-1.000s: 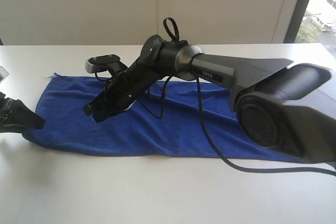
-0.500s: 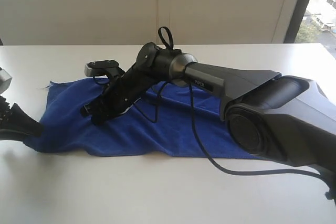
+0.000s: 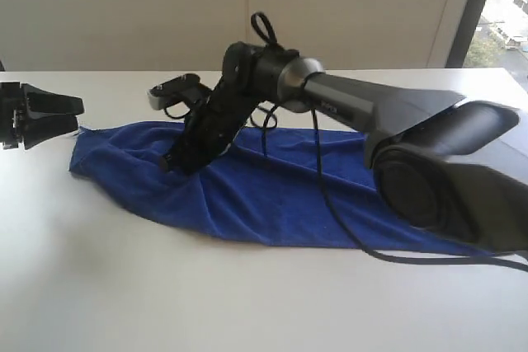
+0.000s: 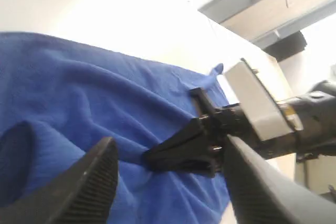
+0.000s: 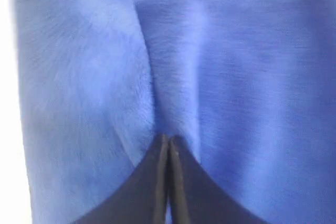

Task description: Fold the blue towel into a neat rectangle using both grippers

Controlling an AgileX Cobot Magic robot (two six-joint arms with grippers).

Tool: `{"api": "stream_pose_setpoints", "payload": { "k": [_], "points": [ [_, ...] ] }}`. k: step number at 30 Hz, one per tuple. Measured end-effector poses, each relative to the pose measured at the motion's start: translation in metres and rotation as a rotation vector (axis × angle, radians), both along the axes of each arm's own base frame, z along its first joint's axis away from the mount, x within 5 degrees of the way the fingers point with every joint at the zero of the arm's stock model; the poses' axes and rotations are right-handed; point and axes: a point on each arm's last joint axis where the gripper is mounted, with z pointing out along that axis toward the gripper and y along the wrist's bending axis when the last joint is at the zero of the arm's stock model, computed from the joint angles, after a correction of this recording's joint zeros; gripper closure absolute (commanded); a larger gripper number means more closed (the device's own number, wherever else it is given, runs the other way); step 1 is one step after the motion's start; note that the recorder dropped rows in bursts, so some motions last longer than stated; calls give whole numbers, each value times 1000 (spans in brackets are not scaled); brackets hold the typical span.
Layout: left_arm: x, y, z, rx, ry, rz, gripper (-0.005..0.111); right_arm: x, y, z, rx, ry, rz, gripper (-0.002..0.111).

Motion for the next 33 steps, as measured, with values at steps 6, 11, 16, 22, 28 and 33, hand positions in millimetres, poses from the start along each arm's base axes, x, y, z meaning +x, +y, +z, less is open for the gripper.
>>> {"api": "stream_pose_setpoints", "payload": {
  "k": [6,11,16,22,28,33],
  "points": [
    [16,-27,-7,162,-37,48,44,8,-52,63,-122,-76,-56,108],
    [7,-9,9,210,-3,-3,87,-13,-40,65,-43,24,190,108],
    [-7,55,41,221,-18,195,107,-32,6,67,59,-132,474,84],
    [-24,84,79,233,-99,298,107,-42,85,25,101,-374,407,63],
    [-27,81,82,216,-109,265,107,-35,93,-1,93,-419,314,63],
    [-27,81,82,219,-116,264,107,-31,92,-5,82,-429,276,63]
  ]
}}
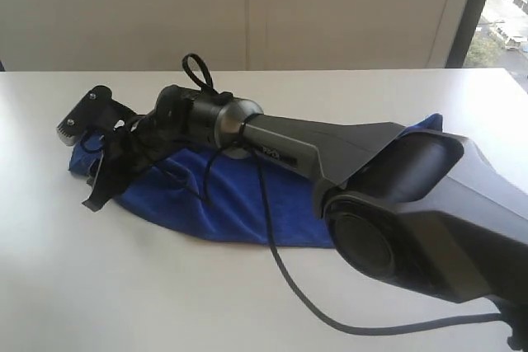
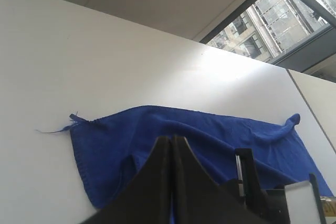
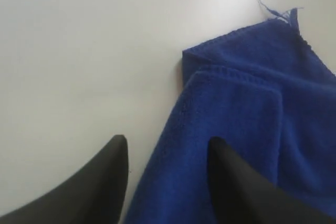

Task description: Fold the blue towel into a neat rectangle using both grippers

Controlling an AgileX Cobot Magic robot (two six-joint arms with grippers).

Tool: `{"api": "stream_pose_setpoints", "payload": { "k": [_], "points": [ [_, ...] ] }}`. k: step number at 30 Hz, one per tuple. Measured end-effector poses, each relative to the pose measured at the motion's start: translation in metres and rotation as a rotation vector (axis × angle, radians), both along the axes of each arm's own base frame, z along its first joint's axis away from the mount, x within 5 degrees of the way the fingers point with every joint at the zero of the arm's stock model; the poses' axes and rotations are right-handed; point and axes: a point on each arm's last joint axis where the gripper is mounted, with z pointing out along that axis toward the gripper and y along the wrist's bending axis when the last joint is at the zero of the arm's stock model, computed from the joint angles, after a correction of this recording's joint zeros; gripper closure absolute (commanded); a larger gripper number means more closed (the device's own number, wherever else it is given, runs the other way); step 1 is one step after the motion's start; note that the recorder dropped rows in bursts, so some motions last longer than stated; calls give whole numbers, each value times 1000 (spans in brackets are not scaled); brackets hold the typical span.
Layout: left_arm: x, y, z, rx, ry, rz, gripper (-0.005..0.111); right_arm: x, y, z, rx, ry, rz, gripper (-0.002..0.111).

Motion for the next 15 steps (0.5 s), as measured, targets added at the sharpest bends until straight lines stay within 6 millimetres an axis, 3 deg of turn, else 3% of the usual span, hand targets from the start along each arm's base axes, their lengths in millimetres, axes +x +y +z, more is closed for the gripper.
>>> {"api": "stream_pose_setpoints", "payload": {
  "k": [8,15],
  "points": [
    [1,0,1,4,-18,2,107,1,0,-22,0,65,-51,67],
    [2,1,2,4,-31,13,107,1,0,-26,25,112,-99,99]
  ]
}}
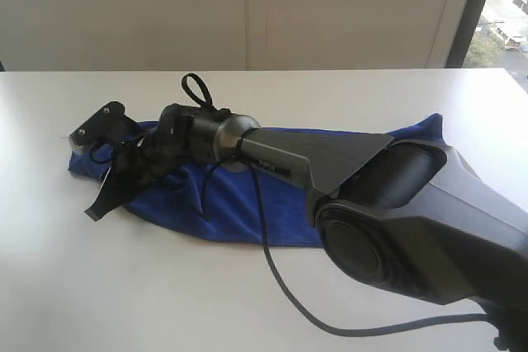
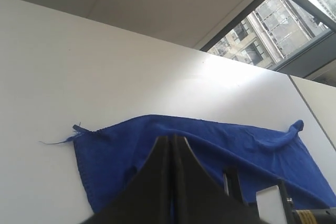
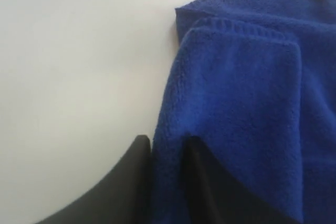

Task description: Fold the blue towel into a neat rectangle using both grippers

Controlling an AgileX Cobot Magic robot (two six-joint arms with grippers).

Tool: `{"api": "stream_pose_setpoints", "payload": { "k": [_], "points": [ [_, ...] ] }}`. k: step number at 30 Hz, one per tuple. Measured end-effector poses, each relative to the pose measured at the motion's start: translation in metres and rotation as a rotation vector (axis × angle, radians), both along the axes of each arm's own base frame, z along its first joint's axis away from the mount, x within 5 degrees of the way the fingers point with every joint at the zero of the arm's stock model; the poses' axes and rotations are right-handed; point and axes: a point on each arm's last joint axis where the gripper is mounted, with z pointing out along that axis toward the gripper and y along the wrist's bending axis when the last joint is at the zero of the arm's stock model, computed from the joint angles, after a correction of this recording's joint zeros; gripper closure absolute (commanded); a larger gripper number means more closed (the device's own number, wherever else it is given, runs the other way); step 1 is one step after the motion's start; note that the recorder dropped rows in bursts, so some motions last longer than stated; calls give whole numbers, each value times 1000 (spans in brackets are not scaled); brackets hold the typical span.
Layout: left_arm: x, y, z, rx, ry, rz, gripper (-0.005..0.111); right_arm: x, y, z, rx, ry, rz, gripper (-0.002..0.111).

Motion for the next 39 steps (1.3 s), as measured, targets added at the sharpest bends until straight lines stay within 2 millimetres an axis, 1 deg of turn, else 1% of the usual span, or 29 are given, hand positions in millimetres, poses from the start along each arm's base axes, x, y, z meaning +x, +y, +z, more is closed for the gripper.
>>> {"api": "stream_pose_setpoints", "payload": {
  "k": [2,5,8,9,12,14,16,19,20,22,25,26,28,31,33,35,36,37,39],
  "points": [
    [0,0,0,1,0,1,107,0,0,0,13,21,-24,108],
    [0,0,0,0,0,2,107,0,1,13,49,46,-58,108],
    [0,0,0,1,-1,2,107,1,0,38,114,85,-114,108],
    [0,0,0,1,-1,2,107,3,-4,46,142,113,-148,108],
    [0,0,0,1,-1,2,107,15,-24,63,212,223,-269,108],
    [0,0,0,1,-1,2,107,27,-44,64,236,291,-347,108],
    [0,0,0,2,-2,2,107,38,-63,58,241,349,-398,108],
    [0,0,0,2,-2,2,107,51,-88,44,244,423,-455,107],
    [0,0,0,2,-2,2,107,53,-95,38,234,444,-466,104],
    [0,0,0,2,-2,2,107,55,-101,27,217,488,-473,94],
    [0,-1,0,-5,-2,-8,107,50,-101,9,180,561,-458,72],
    [0,-1,-1,-9,0,-12,107,50,-101,6,183,576,-455,66],
    [1,-2,-7,-19,16,-32,107,49,-98,8,198,588,-449,57],
    [7,-14,-23,-49,66,-90,106,48,-97,10,212,599,-442,50],
    [12,-27,-32,-66,94,-136,99,47,-97,16,203,584,-414,49],
    [18,-46,-42,-75,118,-188,87,46,-100,24,191,560,-386,49],
    [21,-58,-47,-79,131,-222,77,46,-101,30,189,555,-376,49],
    [24,-72,-51,-82,144,-258,69,47,-105,37,190,545,-370,49],
    [28,-100,-62,-76,167,-323,53,48,-114,57,183,512,-356,49]
  ]
}}
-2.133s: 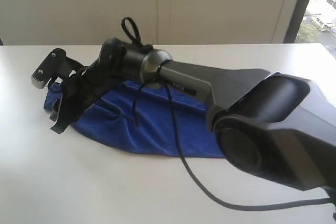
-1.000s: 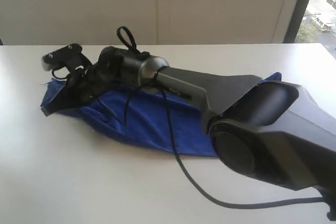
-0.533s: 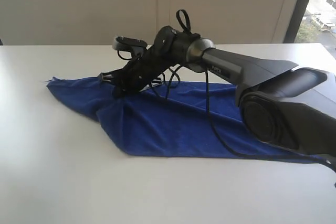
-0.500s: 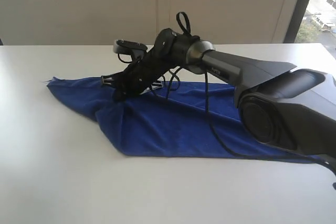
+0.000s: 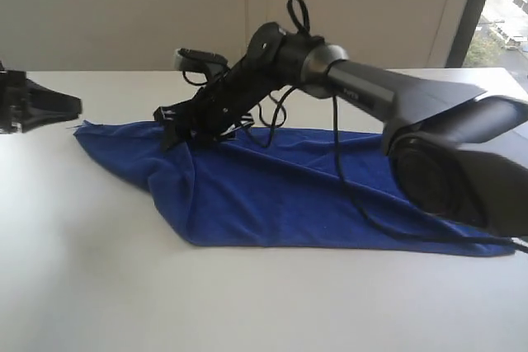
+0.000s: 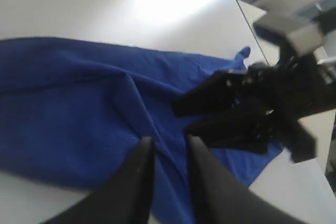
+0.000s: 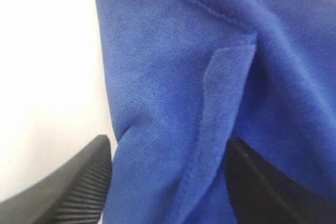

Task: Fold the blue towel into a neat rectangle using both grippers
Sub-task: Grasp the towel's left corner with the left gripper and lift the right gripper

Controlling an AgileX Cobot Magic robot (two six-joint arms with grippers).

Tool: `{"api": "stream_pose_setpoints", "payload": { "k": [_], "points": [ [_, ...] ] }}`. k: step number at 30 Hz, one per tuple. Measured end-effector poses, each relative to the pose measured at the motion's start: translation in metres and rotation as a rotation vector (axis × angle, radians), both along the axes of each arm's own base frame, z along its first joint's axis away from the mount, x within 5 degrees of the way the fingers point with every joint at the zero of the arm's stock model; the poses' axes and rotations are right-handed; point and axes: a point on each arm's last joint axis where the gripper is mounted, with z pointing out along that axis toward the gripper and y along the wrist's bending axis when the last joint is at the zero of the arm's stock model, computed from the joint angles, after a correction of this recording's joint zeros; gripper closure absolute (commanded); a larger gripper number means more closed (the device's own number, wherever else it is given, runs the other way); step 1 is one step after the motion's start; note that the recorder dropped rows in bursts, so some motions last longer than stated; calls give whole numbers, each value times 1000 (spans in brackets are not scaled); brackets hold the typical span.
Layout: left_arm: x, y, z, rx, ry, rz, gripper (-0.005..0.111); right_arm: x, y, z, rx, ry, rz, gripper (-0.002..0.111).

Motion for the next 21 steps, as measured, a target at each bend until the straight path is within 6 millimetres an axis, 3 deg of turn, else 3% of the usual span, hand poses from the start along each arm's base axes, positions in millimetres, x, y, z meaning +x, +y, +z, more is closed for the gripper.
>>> {"api": "stream_pose_setpoints", "payload": {
  "k": [2,5,10,14,21],
  "points": [
    [4,-24,-9,27,12,-33,46,1,-13,17,-33,-33,7,49],
    [15,-53,-17,92,16,-30,45,3,-37,39,-126,-84,13,49],
    [36,-85,-31,143,40,-31,45,9,-71,48,-249,-105,-3,49],
    [51,-96,-45,138,62,-34,45,14,-89,47,-274,-99,-28,49],
    [66,-97,-67,140,79,-28,45,16,-97,47,-285,-100,-42,49]
  ]
}}
